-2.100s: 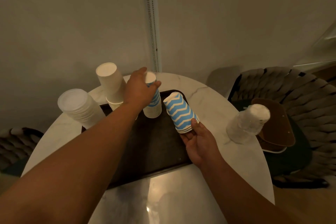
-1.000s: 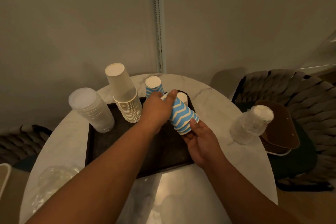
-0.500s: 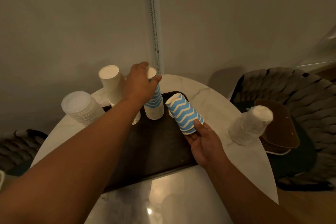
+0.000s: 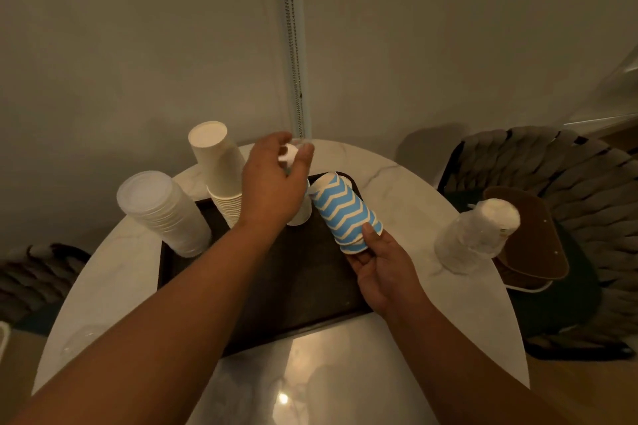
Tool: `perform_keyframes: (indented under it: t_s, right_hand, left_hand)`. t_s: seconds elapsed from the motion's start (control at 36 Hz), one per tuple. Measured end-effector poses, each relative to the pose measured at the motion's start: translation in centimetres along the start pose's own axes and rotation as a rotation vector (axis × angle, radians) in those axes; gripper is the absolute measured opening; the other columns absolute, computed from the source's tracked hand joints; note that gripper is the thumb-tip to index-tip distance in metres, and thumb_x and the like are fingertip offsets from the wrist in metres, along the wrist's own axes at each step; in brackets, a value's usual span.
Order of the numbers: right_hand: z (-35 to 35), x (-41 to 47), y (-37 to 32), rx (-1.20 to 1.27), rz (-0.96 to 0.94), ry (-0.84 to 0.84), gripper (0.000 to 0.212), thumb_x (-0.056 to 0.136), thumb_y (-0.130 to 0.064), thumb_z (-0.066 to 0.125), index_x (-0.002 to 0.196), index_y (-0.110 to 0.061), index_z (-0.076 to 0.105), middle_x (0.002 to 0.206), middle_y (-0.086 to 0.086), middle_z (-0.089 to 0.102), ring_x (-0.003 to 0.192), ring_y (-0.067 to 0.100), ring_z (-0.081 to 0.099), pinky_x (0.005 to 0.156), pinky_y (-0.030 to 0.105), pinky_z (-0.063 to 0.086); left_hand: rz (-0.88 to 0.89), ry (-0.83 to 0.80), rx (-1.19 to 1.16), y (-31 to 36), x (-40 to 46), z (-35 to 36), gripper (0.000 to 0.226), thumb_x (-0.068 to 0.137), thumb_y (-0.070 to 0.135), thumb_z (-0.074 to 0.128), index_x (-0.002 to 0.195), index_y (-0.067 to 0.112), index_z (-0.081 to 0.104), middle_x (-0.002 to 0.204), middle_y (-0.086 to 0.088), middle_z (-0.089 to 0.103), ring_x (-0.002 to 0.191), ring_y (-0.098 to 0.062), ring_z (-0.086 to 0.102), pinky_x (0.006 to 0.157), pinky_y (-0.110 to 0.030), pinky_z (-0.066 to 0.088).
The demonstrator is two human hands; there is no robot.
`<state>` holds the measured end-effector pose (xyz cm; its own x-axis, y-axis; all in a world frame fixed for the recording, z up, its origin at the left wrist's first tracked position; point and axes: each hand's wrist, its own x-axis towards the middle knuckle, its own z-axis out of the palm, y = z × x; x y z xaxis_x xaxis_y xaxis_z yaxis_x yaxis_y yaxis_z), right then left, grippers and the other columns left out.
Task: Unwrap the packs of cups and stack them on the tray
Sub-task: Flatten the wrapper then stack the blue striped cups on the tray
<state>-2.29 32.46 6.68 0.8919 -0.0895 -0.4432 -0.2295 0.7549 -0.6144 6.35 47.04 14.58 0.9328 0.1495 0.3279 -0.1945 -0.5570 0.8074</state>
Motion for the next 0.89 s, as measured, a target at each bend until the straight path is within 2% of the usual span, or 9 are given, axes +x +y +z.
perform_keyframes:
  t_s: [0.11,0.25,0.36,0.44,0.5,0.58,0.67,0.81,0.89]
  right_hand:
    - [0.9,-0.3,0.1,-0.01,-0.016,-0.049,0.05,0.076,-0.021,0.063,0.125,-0.009,0.058,0.116,0.011,0.07,0.101,0.022,0.069,0.091,0.033,0.054]
    - [1.2,-0.7,0.4,-0.027,-0.023,-0.078,0.045,0.076,-0.02,0.062,0.12,-0.01,0.061,0.112,0.011,0.071,0.099,0.022,0.069,0.085,0.029,0.056]
    - [0.7,-0.7,0.6,-0.022,-0.017,-0.071,0.045,0.079,-0.021,0.06,0.123,-0.008,0.06,0.116,0.011,0.07,0.103,0.022,0.068,0.09,0.031,0.054]
    - [0.1,-0.6,0.4,0.005,-0.006,-0.035,0.041,0.08,-0.021,0.059,0.12,-0.009,0.06,0.11,0.009,0.072,0.099,0.021,0.069,0.086,0.03,0.055]
    - [-0.3,-0.5,0.2,0.008,0.0,-0.011,0.034,0.084,-0.02,0.058,0.117,-0.011,0.06,0.107,0.009,0.073,0.097,0.021,0.069,0.085,0.031,0.054]
    - [-0.6,-0.5,0.0,0.024,0.008,0.005,0.027,0.09,-0.017,0.055,0.115,-0.011,0.061,0.105,0.007,0.073,0.096,0.02,0.07,0.085,0.032,0.053]
    - [-0.9,-0.5,-0.2,0.047,0.013,-0.004,0.037,0.082,-0.022,0.057,0.117,-0.011,0.06,0.109,0.008,0.073,0.098,0.02,0.07,0.083,0.031,0.056]
    - [-1.3,-0.4,-0.4,0.073,0.029,-0.002,0.038,0.079,-0.023,0.058,0.115,-0.011,0.06,0.106,0.008,0.073,0.096,0.021,0.071,0.089,0.034,0.053]
    - [-1.5,-0.4,-0.4,0.094,0.041,0.015,0.04,0.079,-0.023,0.058,0.116,-0.009,0.06,0.106,0.01,0.073,0.095,0.022,0.071,0.086,0.034,0.055]
  left_hand:
    - [-0.205,-0.175,-0.099,-0.1,-2.8,0.6,0.059,0.087,0.055,0.062,0.132,0.016,0.055,0.123,0.0,0.064,0.11,-0.014,0.062,0.097,-0.039,0.051]
    - [-0.282,-0.263,-0.145,-0.6,-4.3,0.7,0.057,0.089,0.047,0.064,0.136,0.016,0.052,0.124,-0.003,0.064,0.107,-0.014,0.064,0.094,-0.04,0.055]
    - [-0.229,-0.158,-0.12,0.6,-3.2,0.2,0.054,0.09,0.042,0.066,0.134,0.013,0.054,0.116,0.003,0.062,0.104,-0.011,0.06,0.095,-0.029,0.049]
    - [-0.144,-0.01,-0.147,2.1,-0.6,-0.9,0.056,0.087,0.044,0.067,0.13,0.011,0.057,0.115,0.0,0.064,0.104,-0.014,0.061,0.097,-0.035,0.05]
    - [-0.025,0.07,-0.111,3.2,1.4,-1.9,0.057,0.086,0.045,0.067,0.131,0.011,0.056,0.122,-0.003,0.063,0.111,-0.017,0.06,0.101,-0.036,0.047]
    - [0.163,0.121,0.089,4.1,3.4,-3.0,0.058,0.088,0.038,0.067,0.135,0.007,0.052,0.133,-0.01,0.056,0.123,-0.022,0.052,0.104,-0.022,0.035]
    - [0.199,0.067,0.221,3.4,4.0,-2.6,0.058,0.09,0.035,0.066,0.137,0.006,0.05,0.135,-0.013,0.053,0.124,-0.024,0.05,0.1,-0.025,0.035]
    - [0.079,-0.094,0.348,0.2,3.4,-0.9,0.055,0.091,0.032,0.064,0.139,0.01,0.048,0.138,-0.012,0.049,0.123,-0.028,0.05,0.1,-0.033,0.039]
    - [0.028,-0.189,0.431,-1.3,2.9,-0.1,0.053,0.092,0.032,0.062,0.138,0.011,0.048,0.14,-0.012,0.047,0.121,-0.031,0.051,0.098,-0.038,0.042]
